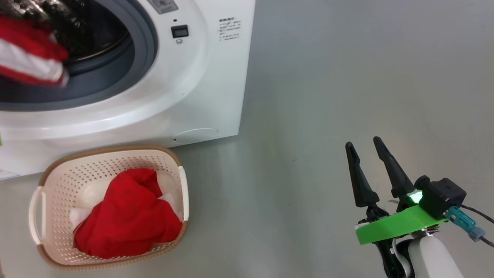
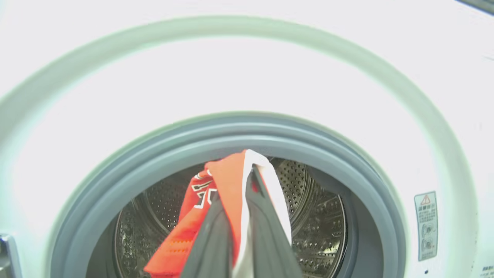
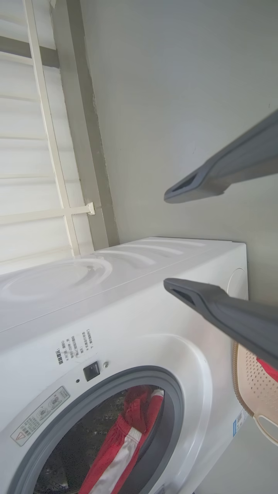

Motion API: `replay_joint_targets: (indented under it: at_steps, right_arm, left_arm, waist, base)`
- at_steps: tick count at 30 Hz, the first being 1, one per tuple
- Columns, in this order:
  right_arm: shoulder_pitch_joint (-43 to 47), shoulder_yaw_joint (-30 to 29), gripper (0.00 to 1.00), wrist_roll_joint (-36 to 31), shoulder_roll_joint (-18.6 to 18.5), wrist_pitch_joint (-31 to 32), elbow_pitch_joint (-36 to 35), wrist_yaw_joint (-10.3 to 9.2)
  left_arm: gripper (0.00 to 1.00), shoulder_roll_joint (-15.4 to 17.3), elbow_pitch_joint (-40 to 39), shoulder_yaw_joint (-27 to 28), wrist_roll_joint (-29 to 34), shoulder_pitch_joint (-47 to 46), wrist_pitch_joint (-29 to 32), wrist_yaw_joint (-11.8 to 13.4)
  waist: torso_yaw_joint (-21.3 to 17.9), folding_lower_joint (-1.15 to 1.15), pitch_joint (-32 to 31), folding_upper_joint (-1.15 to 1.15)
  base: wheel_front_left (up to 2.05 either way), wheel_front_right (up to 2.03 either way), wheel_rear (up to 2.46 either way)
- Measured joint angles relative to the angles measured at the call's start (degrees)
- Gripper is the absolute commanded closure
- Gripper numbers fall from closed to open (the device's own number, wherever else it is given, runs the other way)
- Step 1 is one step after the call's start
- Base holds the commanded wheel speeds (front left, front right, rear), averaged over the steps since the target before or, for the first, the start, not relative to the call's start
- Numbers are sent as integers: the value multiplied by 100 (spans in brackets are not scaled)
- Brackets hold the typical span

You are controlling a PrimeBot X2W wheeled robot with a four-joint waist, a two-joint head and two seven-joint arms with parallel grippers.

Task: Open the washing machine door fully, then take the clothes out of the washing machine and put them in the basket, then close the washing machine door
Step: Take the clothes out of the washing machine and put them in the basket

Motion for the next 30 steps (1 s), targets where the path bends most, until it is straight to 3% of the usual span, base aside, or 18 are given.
replay_joint_targets:
  at_steps: [5,11,19,30]
  right_arm:
    - [-1,7,0,0,0,0,3,0]
    - [-1,13,0,0,0,0,12,0]
    - [-3,44,0,1,-1,0,5,0]
    - [-21,104,0,3,-1,0,-23,0]
  left_arm:
    - [100,-420,-1131,557,202,345,-3,-37]
    - [97,-583,-1839,506,345,964,-18,-40]
    - [100,-555,-1650,155,368,1709,-18,-41]
    - [100,-625,-502,-394,361,2142,-16,-41]
  waist:
    - [25,0,38,0]
    - [20,0,56,0]
    - [-52,0,115,0]
    - [-151,0,333,0]
  base:
    - [0,0,0]
    - [0,0,0]
    - [0,0,0]
    - [0,0,0]
